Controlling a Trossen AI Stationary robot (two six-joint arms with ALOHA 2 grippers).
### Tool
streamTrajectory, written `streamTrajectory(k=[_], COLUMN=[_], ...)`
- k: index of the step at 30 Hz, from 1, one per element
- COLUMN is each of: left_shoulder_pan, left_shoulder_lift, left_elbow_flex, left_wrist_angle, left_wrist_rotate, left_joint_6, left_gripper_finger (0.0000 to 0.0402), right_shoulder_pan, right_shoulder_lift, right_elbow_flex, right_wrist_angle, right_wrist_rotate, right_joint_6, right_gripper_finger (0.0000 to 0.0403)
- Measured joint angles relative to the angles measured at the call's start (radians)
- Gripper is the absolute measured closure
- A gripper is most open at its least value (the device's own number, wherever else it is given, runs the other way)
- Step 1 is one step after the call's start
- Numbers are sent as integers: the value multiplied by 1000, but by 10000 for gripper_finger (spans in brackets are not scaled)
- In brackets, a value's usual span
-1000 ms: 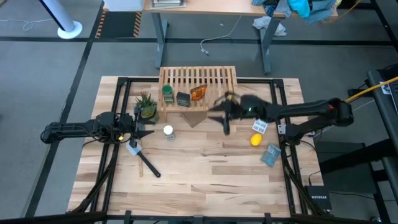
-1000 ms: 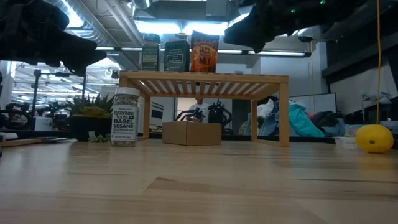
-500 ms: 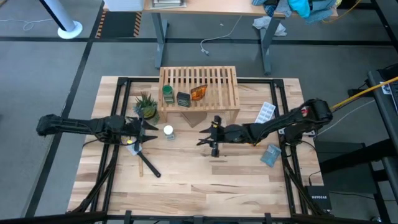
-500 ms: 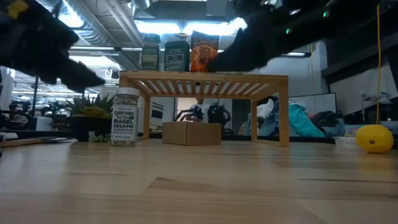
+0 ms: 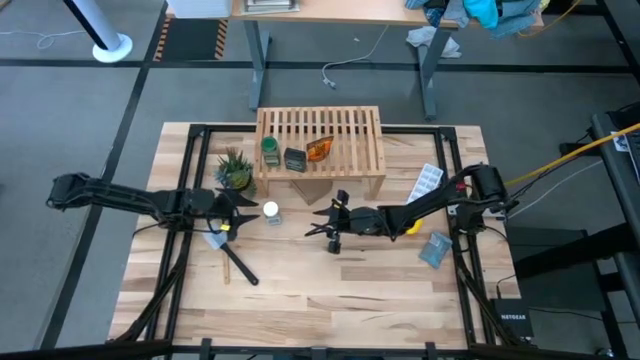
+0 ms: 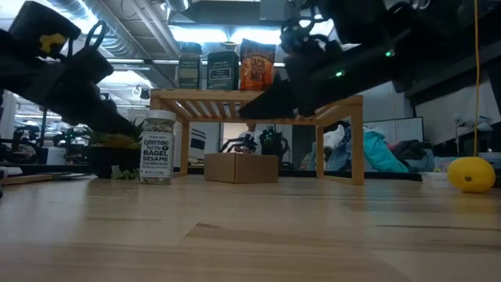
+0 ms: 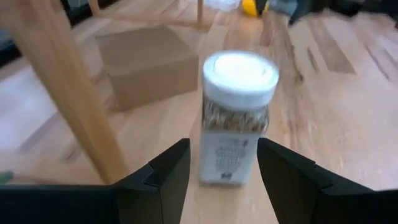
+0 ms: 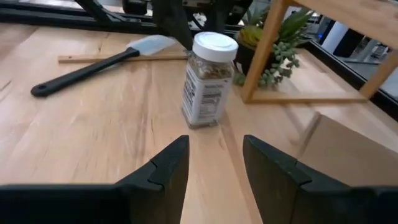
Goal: Shelf spices
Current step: Put the white seasoning bottle on the shelf
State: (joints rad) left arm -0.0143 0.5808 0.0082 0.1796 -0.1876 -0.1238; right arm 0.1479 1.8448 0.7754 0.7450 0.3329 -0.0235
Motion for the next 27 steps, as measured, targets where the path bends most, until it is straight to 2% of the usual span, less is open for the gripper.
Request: streamTrajectory(k=[14,16,20,27], left_shoulder_pan=[-1,-1,-1,-33], left_shoulder_lift=[239,277,355,500], left_elbow_flex=[0,0,0,3], left_wrist_angle=[239,274,354,488], left_wrist_rotate=[0,0,0,0], left_joint_6=[1,1,0,-6], left_gripper_finger=[222,222,222,222], right_shoulder_pan=[-56,-67,-86,-98], right_shoulder_lift=[224,247,273,279], right_elbow_flex=[208,230,261,273], right_wrist_angle=[7,6,6,10], right_wrist_rotate=[-13,-43,-100,-114], right_joint_6=[-10,-11,-11,-11], right_gripper_finger=[247,247,247,247])
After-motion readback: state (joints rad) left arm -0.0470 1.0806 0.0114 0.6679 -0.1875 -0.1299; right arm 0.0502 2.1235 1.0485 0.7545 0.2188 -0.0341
